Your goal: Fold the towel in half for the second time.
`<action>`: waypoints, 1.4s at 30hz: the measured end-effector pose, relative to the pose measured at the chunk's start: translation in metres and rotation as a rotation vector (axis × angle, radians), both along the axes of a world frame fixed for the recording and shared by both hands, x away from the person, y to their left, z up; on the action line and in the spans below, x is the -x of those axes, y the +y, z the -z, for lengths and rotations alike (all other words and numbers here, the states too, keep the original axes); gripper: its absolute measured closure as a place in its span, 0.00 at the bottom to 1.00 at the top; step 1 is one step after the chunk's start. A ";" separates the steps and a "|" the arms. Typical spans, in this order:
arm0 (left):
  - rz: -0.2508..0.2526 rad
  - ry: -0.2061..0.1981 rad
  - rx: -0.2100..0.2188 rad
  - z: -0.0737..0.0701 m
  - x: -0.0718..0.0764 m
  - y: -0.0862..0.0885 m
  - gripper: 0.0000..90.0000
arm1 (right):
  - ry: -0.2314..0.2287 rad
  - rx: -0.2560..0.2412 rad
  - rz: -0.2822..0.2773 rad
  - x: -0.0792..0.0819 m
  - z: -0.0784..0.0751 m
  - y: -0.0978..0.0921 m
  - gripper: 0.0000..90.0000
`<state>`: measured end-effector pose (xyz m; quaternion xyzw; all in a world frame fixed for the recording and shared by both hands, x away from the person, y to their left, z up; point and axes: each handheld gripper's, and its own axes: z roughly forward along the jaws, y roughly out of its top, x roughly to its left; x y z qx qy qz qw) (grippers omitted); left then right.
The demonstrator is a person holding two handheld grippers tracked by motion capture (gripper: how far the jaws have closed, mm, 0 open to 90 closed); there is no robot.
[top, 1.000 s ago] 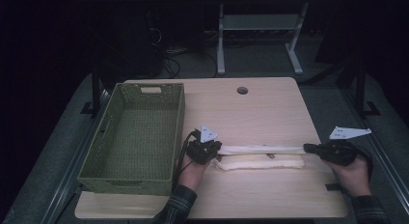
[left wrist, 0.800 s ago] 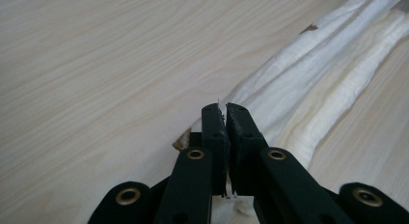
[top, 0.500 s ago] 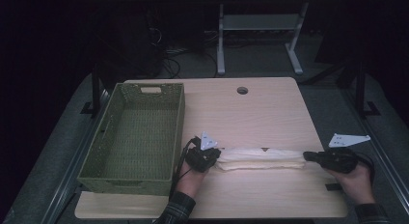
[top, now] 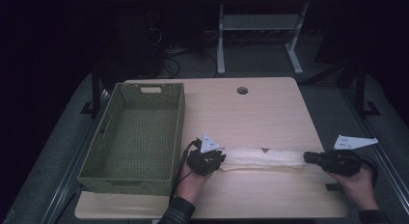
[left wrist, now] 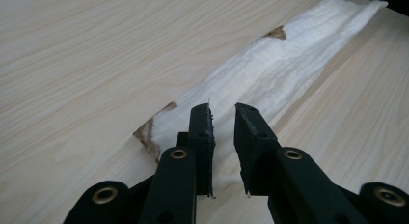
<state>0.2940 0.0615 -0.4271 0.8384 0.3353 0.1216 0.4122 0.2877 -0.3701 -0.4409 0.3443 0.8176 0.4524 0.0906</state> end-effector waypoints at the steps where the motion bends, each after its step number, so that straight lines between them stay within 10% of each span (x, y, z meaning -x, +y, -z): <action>1: 0.025 0.016 -0.020 0.002 -0.005 -0.003 0.87 | 0.012 0.028 -0.019 -0.005 0.004 0.006 0.94; 10: 0.044 0.139 -0.102 0.028 -0.003 -0.003 0.93 | 0.106 0.137 -0.046 -0.002 0.027 0.018 1.00; 15: 0.045 0.126 -0.124 0.028 -0.001 -0.007 0.93 | 0.115 0.159 -0.043 -0.003 0.029 0.020 1.00; 26: 0.066 0.127 -0.078 0.017 0.010 -0.001 0.53 | 0.110 0.142 -0.056 0.013 0.024 0.025 1.00; 42: 0.080 0.103 -0.066 0.020 0.007 -0.003 0.30 | 0.090 0.203 0.006 -0.036 0.029 0.029 1.00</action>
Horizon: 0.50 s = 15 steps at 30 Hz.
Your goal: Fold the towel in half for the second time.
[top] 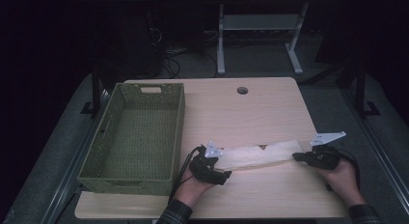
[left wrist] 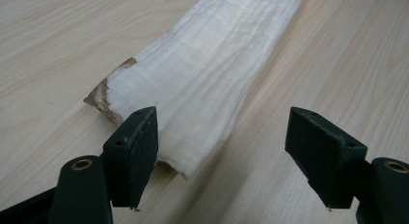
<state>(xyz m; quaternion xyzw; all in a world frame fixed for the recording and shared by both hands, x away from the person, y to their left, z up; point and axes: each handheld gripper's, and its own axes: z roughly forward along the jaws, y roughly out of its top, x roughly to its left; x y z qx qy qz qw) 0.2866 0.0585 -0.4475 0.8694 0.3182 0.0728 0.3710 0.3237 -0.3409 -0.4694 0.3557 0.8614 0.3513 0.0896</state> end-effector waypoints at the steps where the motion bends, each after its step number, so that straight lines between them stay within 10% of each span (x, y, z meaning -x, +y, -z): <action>1: 0.008 -0.004 -0.007 0.001 -0.001 0.000 0.30 | -0.004 0.000 0.007 -0.008 0.000 0.000 1.00; 15: -0.002 -0.020 0.011 -0.003 -0.003 -0.001 0.30 | -0.027 -0.008 0.011 -0.061 0.001 0.014 1.00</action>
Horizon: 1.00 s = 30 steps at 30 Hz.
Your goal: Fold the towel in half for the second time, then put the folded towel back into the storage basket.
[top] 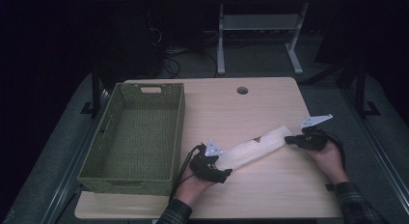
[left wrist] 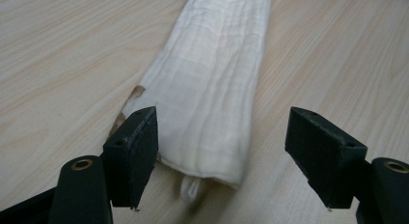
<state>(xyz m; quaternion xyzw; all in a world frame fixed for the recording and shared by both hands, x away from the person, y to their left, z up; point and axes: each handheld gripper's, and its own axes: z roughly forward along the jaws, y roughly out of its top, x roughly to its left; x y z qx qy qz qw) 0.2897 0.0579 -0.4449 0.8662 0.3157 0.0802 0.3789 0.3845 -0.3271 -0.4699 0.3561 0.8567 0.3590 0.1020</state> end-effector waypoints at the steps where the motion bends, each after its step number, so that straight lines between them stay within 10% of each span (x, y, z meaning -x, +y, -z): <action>1: 0.003 -0.003 -0.004 0.000 -0.001 0.000 0.30 | 0.000 0.000 0.000 0.000 0.000 0.000 1.00; 9: 0.006 -0.012 -0.008 -0.001 -0.008 -0.002 0.31 | -0.008 -0.018 -0.004 -0.025 0.003 0.013 1.00; 15: -0.005 -0.030 -0.006 -0.007 -0.024 -0.005 0.38 | -0.013 -0.035 0.013 -0.013 -0.003 0.004 0.73; 25: -0.071 -0.015 -0.043 -0.004 -0.055 -0.006 0.90 | -0.033 -0.079 0.049 0.017 -0.012 -0.008 0.46; 30: -0.085 0.031 -0.098 0.007 -0.066 -0.007 1.00 | -0.032 -0.064 0.036 0.029 -0.011 -0.005 0.40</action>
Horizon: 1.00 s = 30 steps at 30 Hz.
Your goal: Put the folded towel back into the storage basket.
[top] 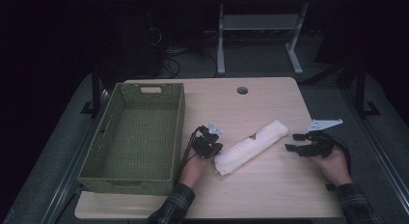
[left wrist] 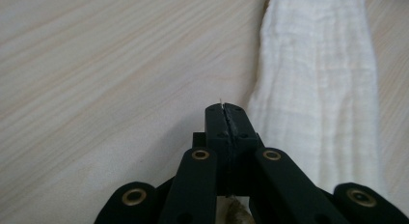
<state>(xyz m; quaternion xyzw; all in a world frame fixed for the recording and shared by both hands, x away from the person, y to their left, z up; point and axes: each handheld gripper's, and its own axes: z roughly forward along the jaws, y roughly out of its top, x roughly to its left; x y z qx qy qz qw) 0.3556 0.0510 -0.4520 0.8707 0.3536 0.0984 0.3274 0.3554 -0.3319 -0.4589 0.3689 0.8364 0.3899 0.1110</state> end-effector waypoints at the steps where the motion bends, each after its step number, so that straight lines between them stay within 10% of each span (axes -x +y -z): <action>1: 0.007 0.003 -0.008 0.001 0.000 0.000 1.00 | 0.003 0.004 0.002 0.002 0.000 0.001 0.40; 30: 0.331 0.132 0.054 0.007 0.050 -0.037 1.00 | -0.023 0.010 -0.035 0.003 0.003 0.010 0.34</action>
